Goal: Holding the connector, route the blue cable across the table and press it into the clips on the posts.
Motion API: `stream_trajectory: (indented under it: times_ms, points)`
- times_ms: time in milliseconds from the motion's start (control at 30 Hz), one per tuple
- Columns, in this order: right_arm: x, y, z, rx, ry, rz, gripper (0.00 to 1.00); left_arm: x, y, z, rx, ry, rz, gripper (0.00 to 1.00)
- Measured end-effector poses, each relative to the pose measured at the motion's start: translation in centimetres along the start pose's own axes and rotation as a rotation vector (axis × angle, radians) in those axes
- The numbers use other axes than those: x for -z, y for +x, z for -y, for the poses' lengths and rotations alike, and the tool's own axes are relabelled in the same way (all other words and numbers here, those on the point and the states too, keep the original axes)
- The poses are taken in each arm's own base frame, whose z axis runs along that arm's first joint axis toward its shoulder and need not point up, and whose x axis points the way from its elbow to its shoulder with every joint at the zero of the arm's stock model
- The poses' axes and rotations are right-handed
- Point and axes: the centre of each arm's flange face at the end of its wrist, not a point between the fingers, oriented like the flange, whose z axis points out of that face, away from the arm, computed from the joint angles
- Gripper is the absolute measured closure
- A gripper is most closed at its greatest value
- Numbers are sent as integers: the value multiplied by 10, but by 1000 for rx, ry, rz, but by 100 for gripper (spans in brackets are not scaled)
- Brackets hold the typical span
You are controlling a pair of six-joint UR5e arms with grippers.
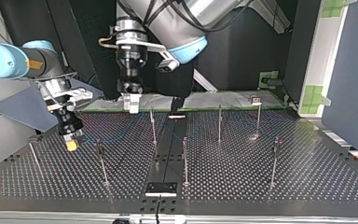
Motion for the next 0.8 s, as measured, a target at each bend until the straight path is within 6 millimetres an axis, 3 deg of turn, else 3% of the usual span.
stream_trajectory:
  times_ms: [800]
  points:
    - [0, 0, 0, 0, 0, 0, 100, 34, 48, -47, 0, 0, 0, 0]
